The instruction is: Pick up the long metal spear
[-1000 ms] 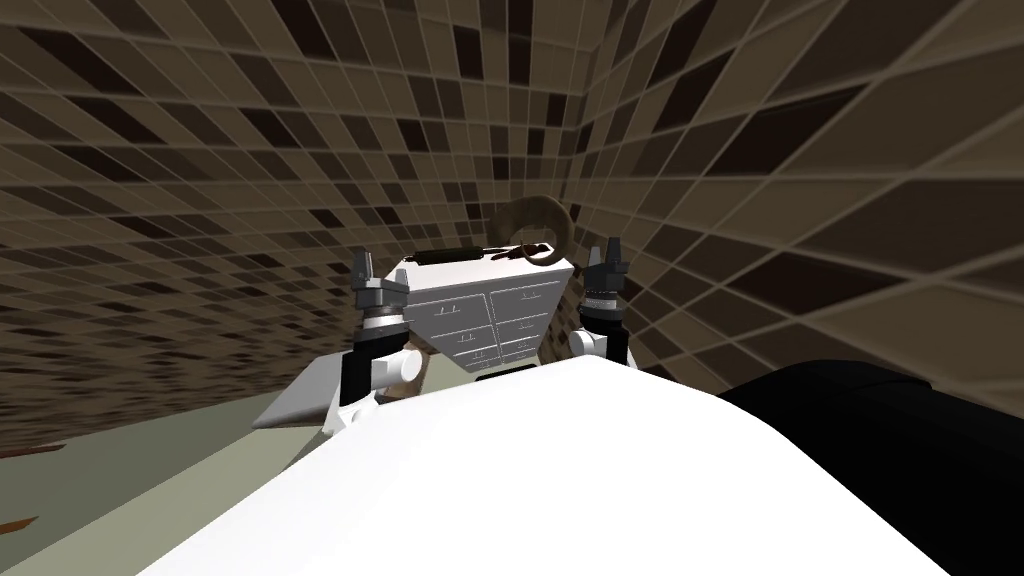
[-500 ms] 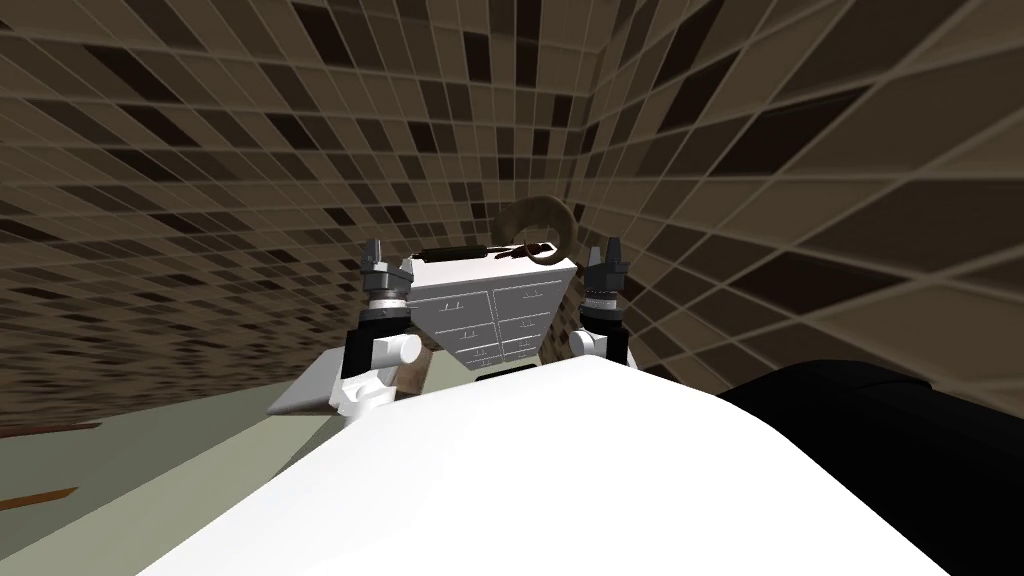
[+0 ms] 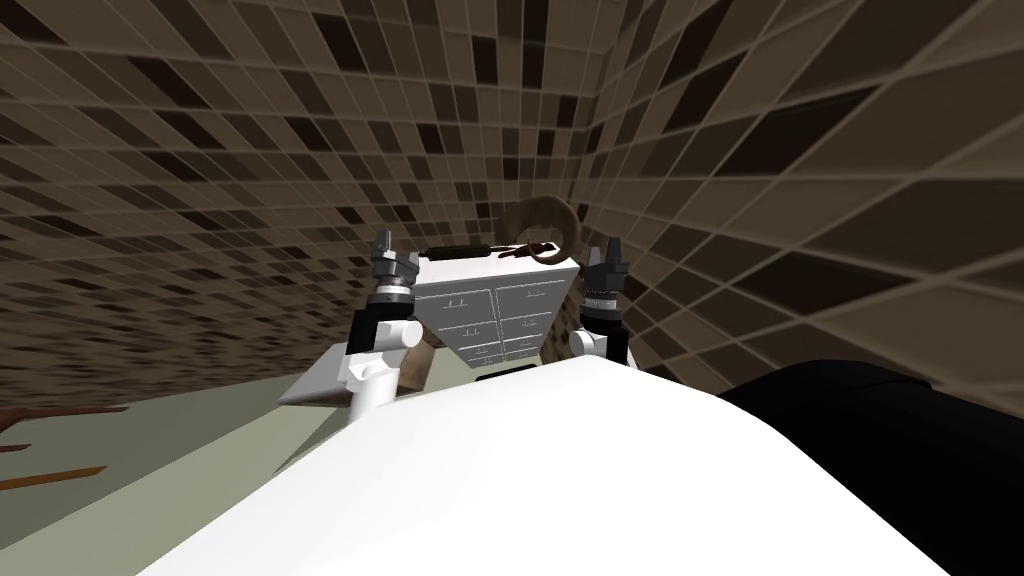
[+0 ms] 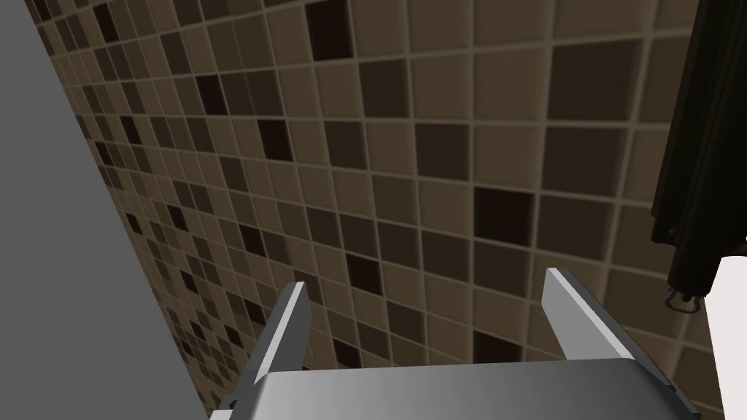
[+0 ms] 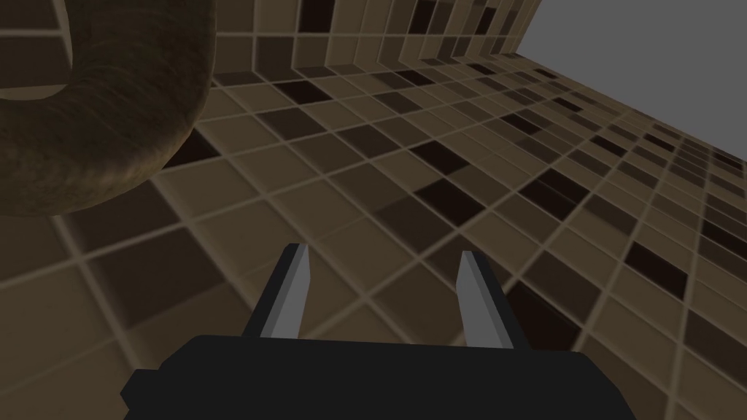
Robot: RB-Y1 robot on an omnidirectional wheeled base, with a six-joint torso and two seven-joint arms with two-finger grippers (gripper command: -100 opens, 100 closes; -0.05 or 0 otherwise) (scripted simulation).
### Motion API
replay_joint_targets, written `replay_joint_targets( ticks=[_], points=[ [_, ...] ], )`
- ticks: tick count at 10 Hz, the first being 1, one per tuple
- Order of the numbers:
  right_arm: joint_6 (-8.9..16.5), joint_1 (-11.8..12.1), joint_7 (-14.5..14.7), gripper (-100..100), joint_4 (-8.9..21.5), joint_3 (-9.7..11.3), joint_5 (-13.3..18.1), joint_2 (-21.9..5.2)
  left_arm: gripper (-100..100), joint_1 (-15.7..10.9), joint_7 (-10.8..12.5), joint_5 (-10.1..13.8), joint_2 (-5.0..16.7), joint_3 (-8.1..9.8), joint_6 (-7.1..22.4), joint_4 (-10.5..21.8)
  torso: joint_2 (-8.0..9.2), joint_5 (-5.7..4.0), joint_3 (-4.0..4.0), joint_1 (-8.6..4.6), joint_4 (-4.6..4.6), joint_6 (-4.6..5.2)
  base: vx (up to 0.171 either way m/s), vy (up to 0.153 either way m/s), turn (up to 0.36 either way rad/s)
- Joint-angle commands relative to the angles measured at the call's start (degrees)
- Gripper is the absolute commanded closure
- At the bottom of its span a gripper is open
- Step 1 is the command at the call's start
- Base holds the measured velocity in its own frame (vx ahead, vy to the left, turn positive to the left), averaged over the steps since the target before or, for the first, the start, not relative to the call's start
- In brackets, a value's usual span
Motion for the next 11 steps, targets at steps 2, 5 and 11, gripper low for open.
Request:
replay_joint_targets(
  ticks=[2, 5, 11],
  points=[
    [0.0, 0.0, 0.0, 0, 0.0, 0.0, 0.0, 0.0, -100, -4.4, -0.1, 0.8, 0.3, 0.45, 3.7, 2.5, -0.02, -0.01, -0.01, -0.02, 0.0, 0.0, -0.013, 0.002, 0.038],
    [0.0, 0.0, 0.0, 0, 0.0, 0.0, 0.0, 0.0, -100, -9.2, 0.0, 1.5, 0.4, 0.83, 8.7, 4.7, 0.01, 0.01, 0.01, 0.03, 0.0, -0.02, -0.021, 0.005, 0.054],
    [0.0, 0.0, 0.0, 0, 0.0, 0.0, 0.0, 0.0, -100, -19.1, 0.2, 2.7, 0.5, 1.62, 17.1, 9.6, 0.02, 0.0, 0.01, 0.0, 0.0, -0.02, -0.021, 0.003, 0.035]
  ],
)
